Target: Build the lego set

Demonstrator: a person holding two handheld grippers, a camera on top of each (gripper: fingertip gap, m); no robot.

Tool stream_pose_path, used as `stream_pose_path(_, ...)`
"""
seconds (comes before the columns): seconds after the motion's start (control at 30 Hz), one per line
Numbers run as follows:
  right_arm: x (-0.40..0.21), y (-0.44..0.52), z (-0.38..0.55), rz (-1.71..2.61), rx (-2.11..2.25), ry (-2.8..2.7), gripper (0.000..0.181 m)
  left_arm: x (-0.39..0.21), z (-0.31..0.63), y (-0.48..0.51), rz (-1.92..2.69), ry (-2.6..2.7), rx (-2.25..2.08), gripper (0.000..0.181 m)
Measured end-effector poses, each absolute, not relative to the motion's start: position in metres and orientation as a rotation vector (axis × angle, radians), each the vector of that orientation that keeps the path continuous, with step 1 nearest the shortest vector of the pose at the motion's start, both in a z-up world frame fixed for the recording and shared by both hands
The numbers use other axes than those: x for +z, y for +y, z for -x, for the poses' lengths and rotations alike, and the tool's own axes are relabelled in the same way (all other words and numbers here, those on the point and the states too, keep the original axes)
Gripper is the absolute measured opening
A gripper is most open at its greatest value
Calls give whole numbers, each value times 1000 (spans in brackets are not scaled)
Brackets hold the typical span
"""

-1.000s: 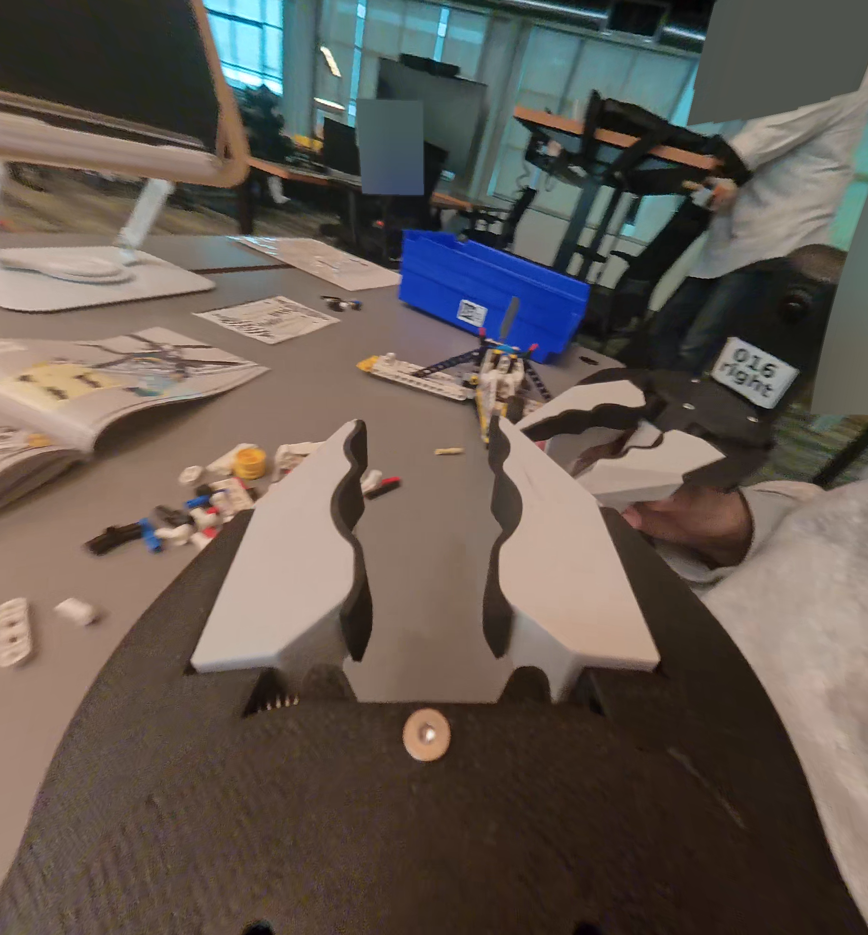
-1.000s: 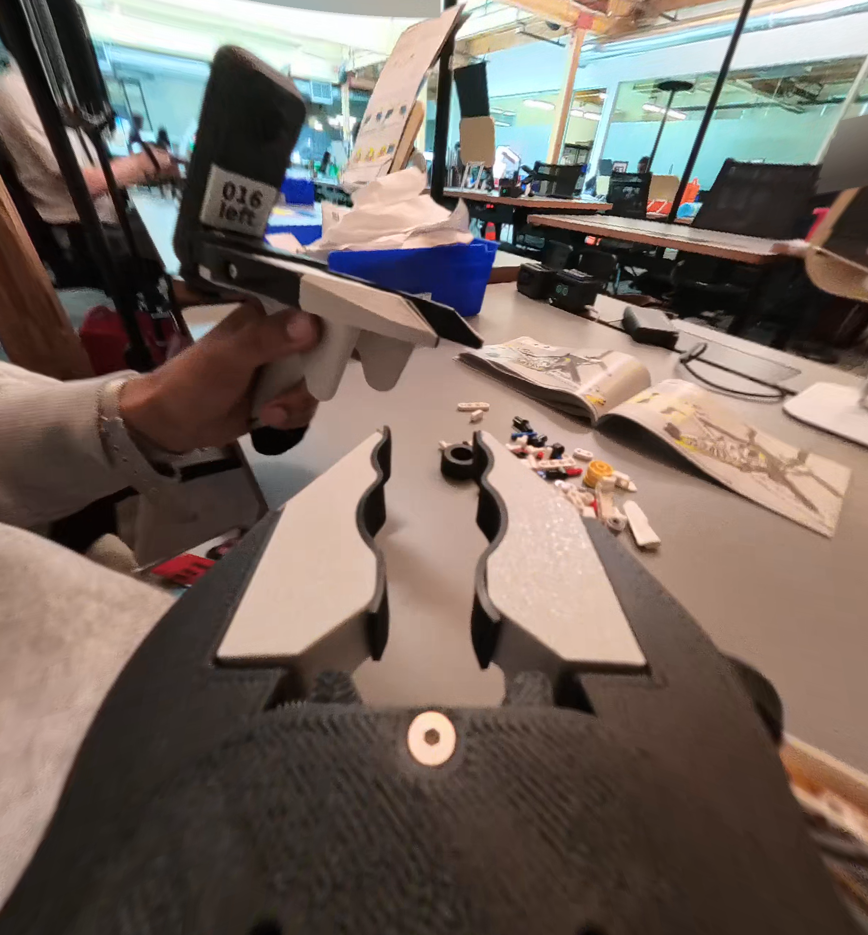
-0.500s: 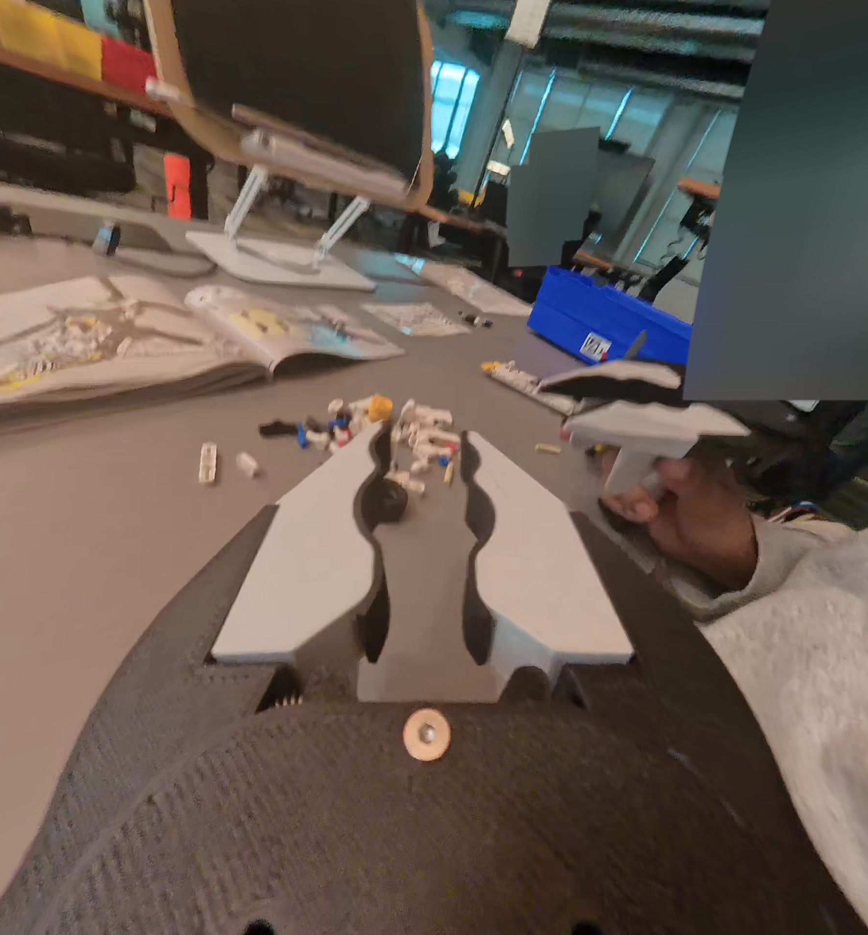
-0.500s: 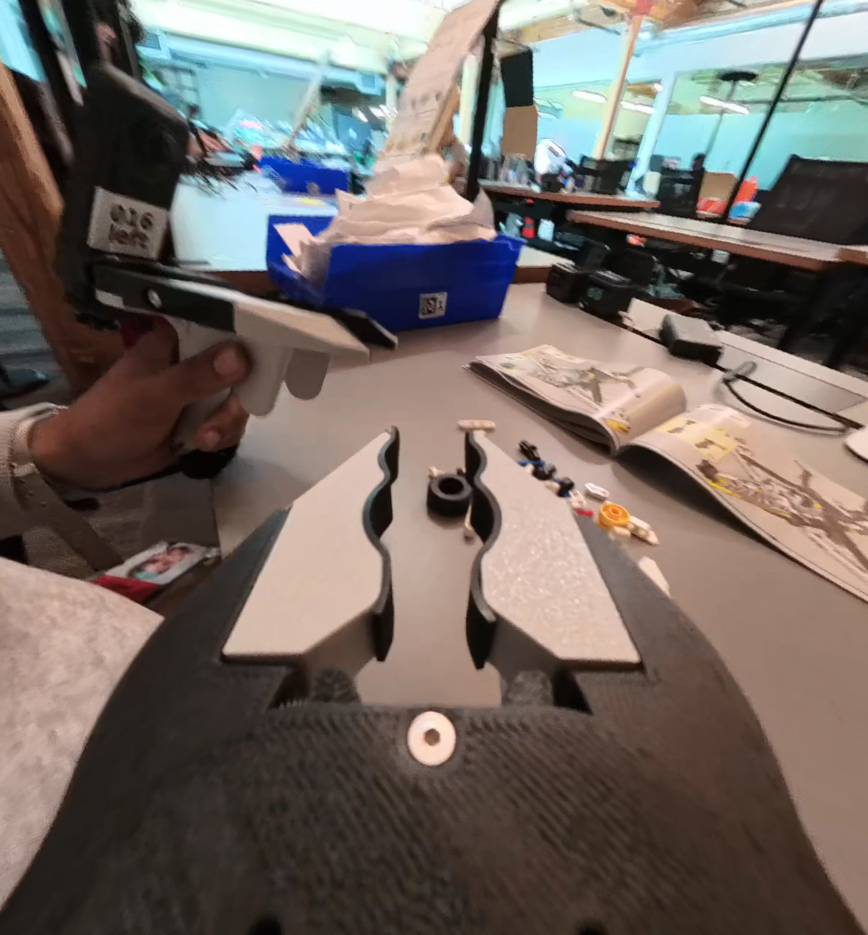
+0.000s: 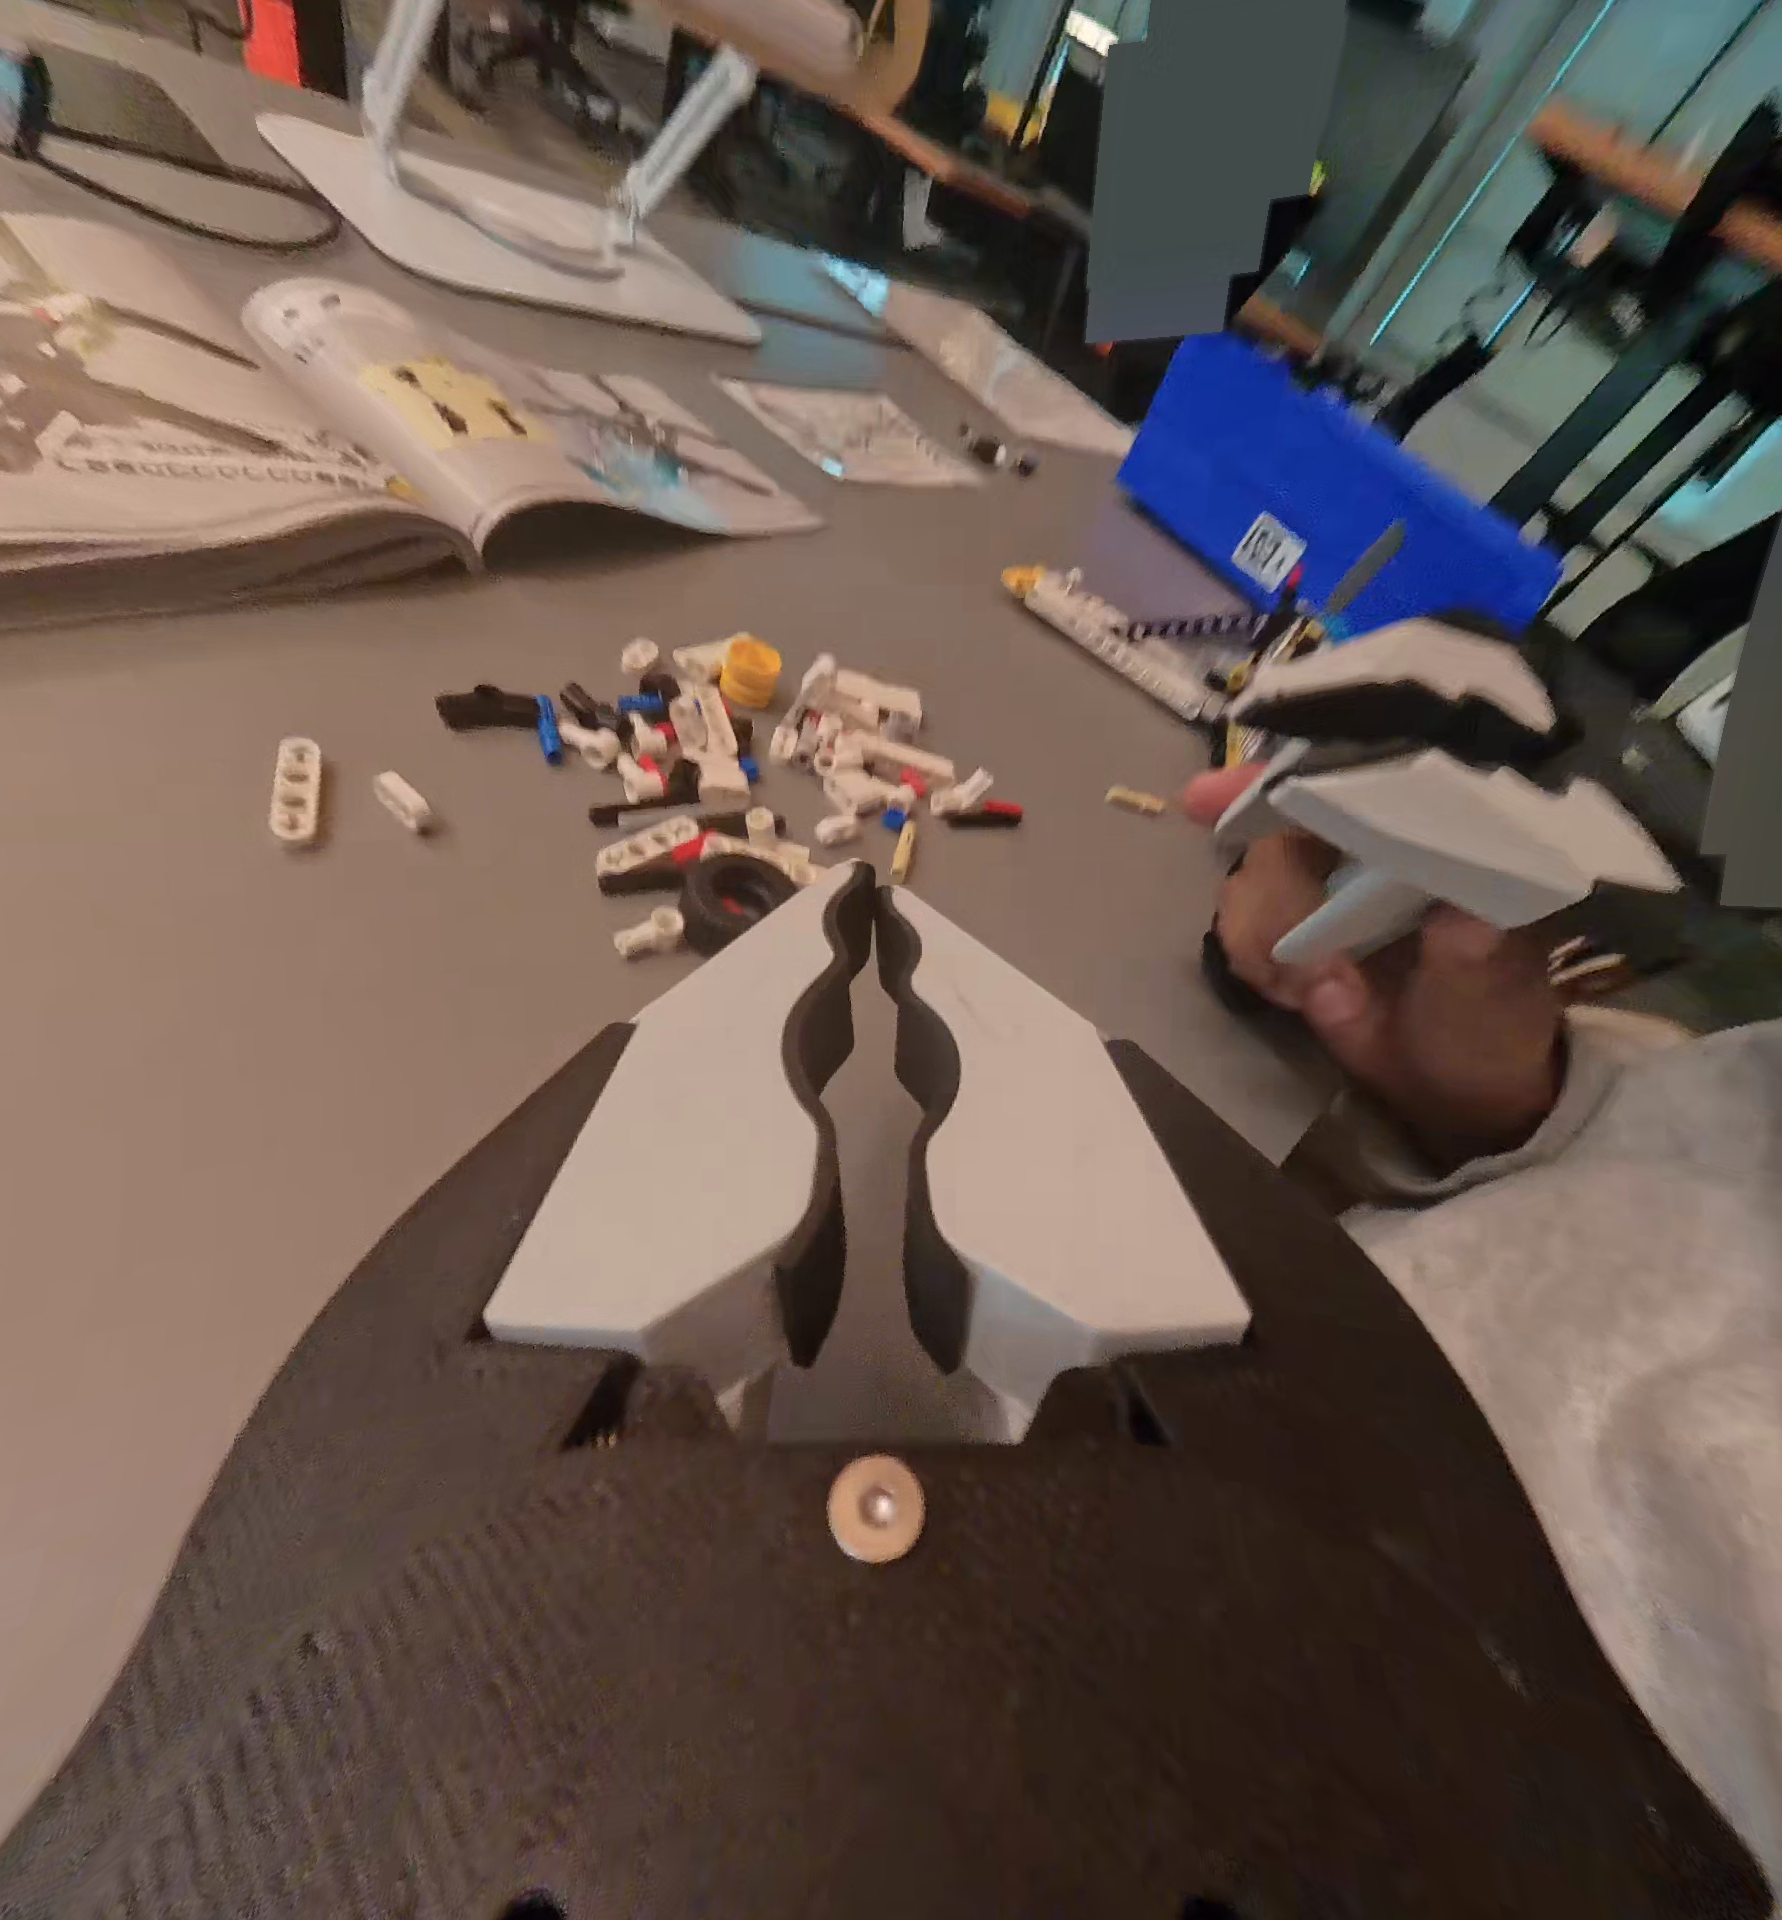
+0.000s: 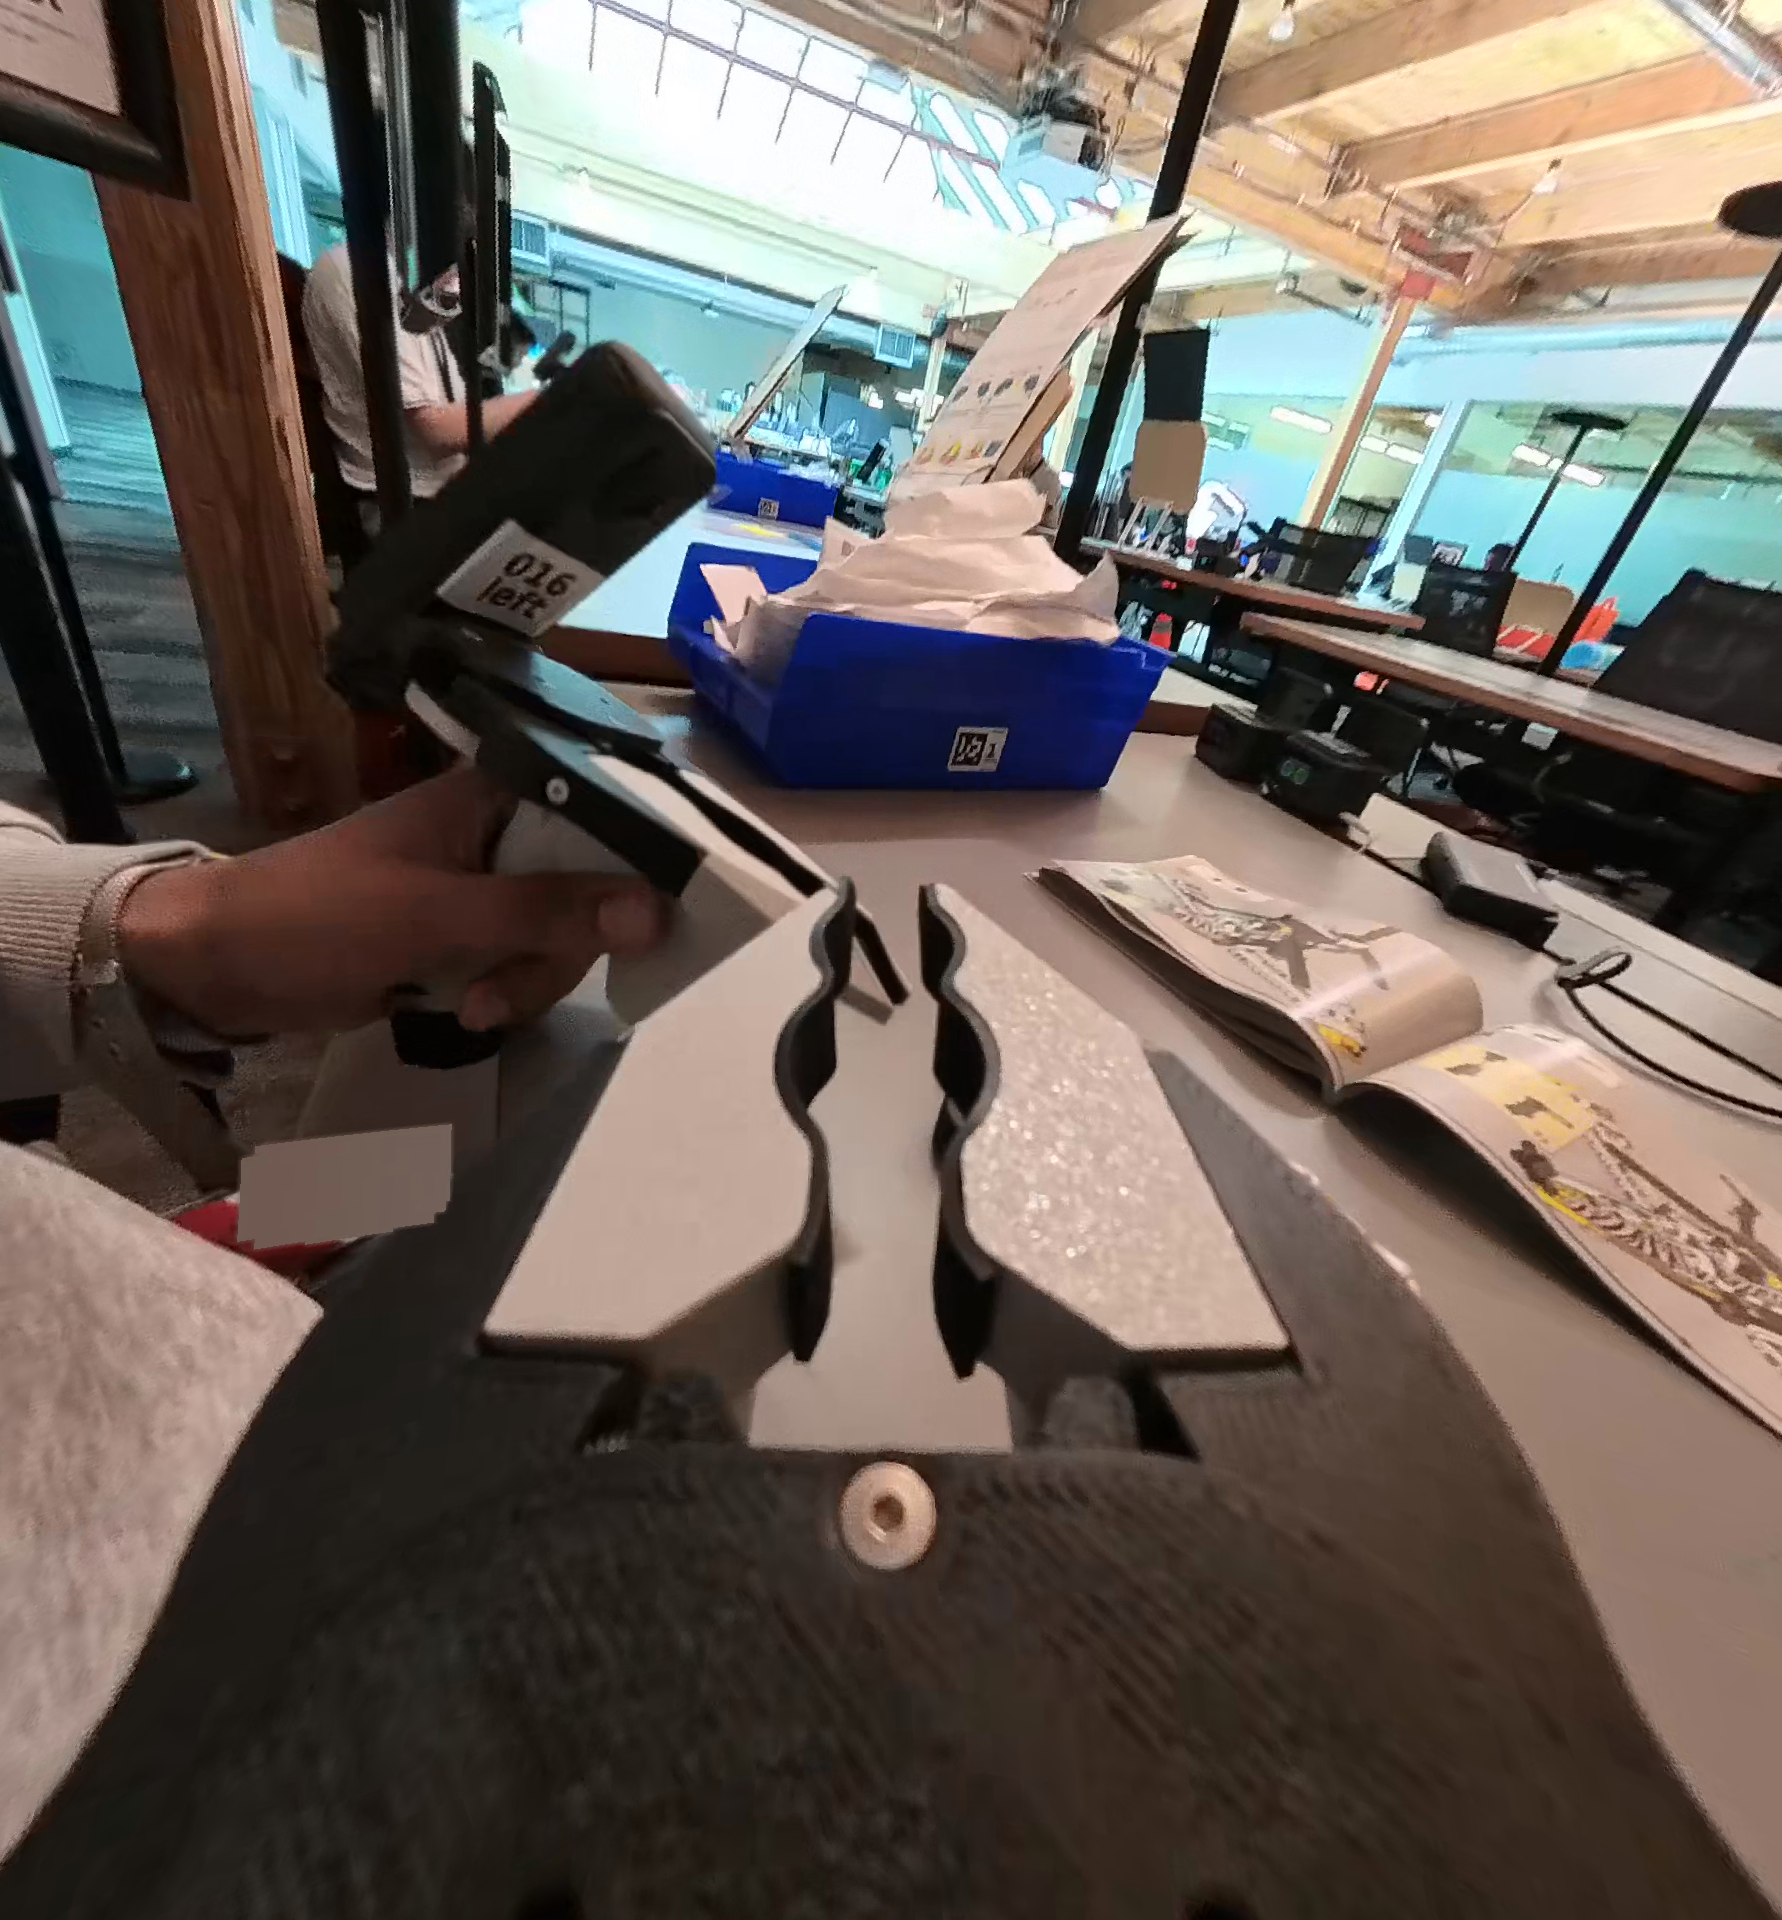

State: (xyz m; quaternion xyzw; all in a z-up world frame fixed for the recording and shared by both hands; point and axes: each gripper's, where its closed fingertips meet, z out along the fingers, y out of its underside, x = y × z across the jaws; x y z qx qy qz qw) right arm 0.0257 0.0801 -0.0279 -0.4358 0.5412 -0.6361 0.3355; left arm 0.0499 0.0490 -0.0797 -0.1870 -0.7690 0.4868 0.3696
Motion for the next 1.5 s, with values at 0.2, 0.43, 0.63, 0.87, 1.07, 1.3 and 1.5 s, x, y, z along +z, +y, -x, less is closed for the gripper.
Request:
stream_pose_path(0.2,-17,76,-13,1024,-1708,1371,8,-69,-79,32,500,-2037,1382,1)
stream_pose_path(0.43,-22,68,-19,1040,-1690,1421,10,-78,-77,29,409,-1963,1147,0)
stream_pose_path(0.63,-24,62,-21,1043,-1703,1438,10,-73,-71,25,425,-1927,1155,0)
stream_pose_path(0.87,-20,58,-16,991,-1714,1426,10,-71,-61,13,443,-1903,1153,0)
stream_pose_path(1.07,-16,61,-13,984,-1745,1388,9,-66,-50,16,495,-1844,1138,0)
stream_pose_path(1.3,-15,61,-12,984,-1754,1370,8,-64,-51,16,478,-1813,1128,2)
stream_pose_path(1.5,-15,62,-11,983,-1763,1364,7,-61,-50,18,442,-1769,1096,4)
